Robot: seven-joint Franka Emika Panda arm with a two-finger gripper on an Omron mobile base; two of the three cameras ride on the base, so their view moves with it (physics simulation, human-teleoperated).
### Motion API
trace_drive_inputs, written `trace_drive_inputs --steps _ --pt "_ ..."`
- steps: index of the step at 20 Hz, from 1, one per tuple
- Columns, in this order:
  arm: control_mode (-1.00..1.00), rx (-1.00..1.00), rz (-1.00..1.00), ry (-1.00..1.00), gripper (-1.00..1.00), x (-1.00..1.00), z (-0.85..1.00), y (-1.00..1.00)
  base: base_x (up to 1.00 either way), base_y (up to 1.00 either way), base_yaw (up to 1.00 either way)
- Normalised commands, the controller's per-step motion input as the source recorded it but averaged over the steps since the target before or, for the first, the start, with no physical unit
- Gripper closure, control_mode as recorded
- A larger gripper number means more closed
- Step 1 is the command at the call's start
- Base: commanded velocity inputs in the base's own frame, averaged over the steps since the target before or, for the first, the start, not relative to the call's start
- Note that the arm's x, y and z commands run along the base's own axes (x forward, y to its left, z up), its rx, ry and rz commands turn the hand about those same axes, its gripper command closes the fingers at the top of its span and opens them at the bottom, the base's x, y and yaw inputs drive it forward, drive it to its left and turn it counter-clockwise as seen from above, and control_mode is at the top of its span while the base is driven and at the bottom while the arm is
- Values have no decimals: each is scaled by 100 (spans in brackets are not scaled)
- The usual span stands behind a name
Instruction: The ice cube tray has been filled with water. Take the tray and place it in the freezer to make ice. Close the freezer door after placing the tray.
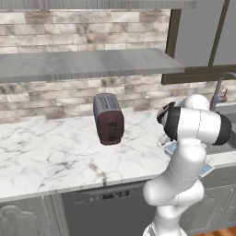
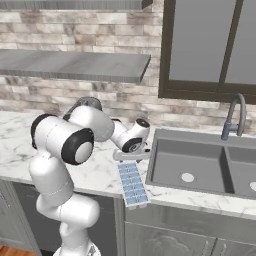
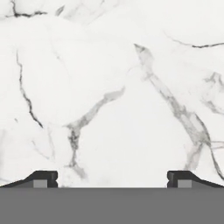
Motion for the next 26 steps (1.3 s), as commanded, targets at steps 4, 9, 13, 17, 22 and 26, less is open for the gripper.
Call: trace_drive_inputs --steps 4,9,13,17,22,26 --pt "-100 0 0 0 -100 63 3 0 0 0 0" --pt "-100 0 -9 1 -100 46 47 0 0 0 0" --pt "-100 0 -14 -1 -100 1 74 0 0 0 0" --pt "-100 0 -19 -3 -100 -18 92 0 0 0 0" --pt "-100 0 -18 0 -100 -48 86 0 0 0 0" --pt "-100 2 -20 0 -100 -82 58 0 0 0 0"
